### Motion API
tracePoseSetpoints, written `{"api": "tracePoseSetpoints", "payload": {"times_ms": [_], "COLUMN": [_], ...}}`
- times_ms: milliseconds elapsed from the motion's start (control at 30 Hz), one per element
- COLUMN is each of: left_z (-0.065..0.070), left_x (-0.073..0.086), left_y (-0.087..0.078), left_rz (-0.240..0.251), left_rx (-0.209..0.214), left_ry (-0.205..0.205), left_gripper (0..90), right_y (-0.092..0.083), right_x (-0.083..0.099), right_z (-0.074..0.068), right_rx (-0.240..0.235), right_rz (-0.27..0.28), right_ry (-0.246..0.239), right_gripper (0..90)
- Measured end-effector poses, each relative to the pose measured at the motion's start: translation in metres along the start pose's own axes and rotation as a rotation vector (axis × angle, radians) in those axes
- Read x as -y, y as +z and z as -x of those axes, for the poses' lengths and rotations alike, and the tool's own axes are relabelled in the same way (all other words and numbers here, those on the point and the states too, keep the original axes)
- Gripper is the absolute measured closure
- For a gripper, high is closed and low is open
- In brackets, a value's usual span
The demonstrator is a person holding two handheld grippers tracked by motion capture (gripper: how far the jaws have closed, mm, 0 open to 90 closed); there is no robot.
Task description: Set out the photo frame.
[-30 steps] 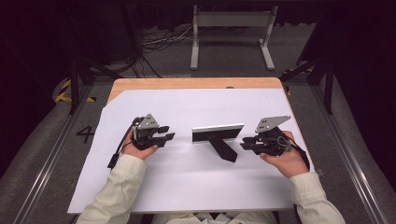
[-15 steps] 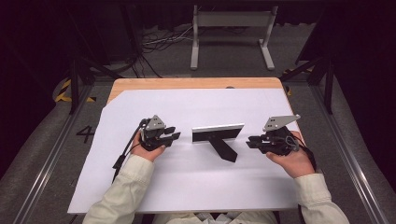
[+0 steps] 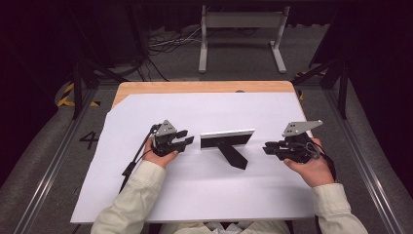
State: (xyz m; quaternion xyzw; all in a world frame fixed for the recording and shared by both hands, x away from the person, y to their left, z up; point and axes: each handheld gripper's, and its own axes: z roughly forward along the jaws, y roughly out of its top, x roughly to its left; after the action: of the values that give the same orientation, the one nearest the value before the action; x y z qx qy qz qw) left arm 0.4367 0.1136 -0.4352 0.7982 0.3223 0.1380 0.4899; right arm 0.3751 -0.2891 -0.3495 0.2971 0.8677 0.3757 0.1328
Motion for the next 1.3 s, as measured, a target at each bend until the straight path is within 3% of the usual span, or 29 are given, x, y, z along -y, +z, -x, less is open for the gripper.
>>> {"api": "tracePoseSetpoints", "payload": {"times_ms": [133,267,400,433,567,733,1033,1067,1100,1167,1233,1300], "left_z": [0.002,0.002,0.002,0.002,0.003,0.005,0.008,0.011,0.015,0.021,0.023,0.022], "left_x": [0.000,0.002,0.005,0.007,0.007,0.007,0.001,-0.004,-0.009,-0.013,-0.015,-0.014], "left_y": [0.005,0.009,0.013,0.015,0.019,0.020,0.016,0.016,0.016,0.016,0.018,0.021], "left_rz": [0.001,-0.005,-0.003,-0.006,-0.023,-0.031,-0.024,-0.073,-0.084,-0.063,-0.070,-0.072], "left_rx": [0.009,0.025,0.043,0.049,0.056,0.062,0.094,0.101,0.091,0.099,0.077,0.076], "left_ry": [-0.008,-0.006,0.037,0.067,0.090,0.106,0.096,0.118,0.159,0.172,0.193,0.186], "left_gripper": [58.7,64.8,78.1,80.4,89.9,90.0,90.0,90.0,90.0,90.0,90.0,90.0], "right_y": [-0.001,-0.001,-0.001,-0.001,-0.003,-0.006,-0.005,-0.005,-0.005,-0.005,-0.004,-0.004], "right_x": [0.001,0.002,0.002,0.002,0.004,0.005,0.006,0.006,0.006,0.005,0.005,0.006], "right_z": [0.001,0.002,0.002,0.002,0.002,0.003,0.003,0.002,0.002,0.002,0.002,0.001], "right_rx": [0.000,-0.003,-0.005,-0.004,-0.002,0.005,0.002,0.001,0.000,0.001,0.000,0.000], "right_rz": [0.002,0.002,0.002,0.002,0.001,0.005,0.001,-0.001,-0.001,-0.001,-0.002,-0.004], "right_ry": [0.002,0.002,0.004,0.004,0.007,0.014,0.012,0.011,0.011,0.010,0.010,0.010], "right_gripper": [76.7,76.9,77.2,77.2,77.3,77.3,77.3,77.3,77.3,77.3,77.3,77.3]}}
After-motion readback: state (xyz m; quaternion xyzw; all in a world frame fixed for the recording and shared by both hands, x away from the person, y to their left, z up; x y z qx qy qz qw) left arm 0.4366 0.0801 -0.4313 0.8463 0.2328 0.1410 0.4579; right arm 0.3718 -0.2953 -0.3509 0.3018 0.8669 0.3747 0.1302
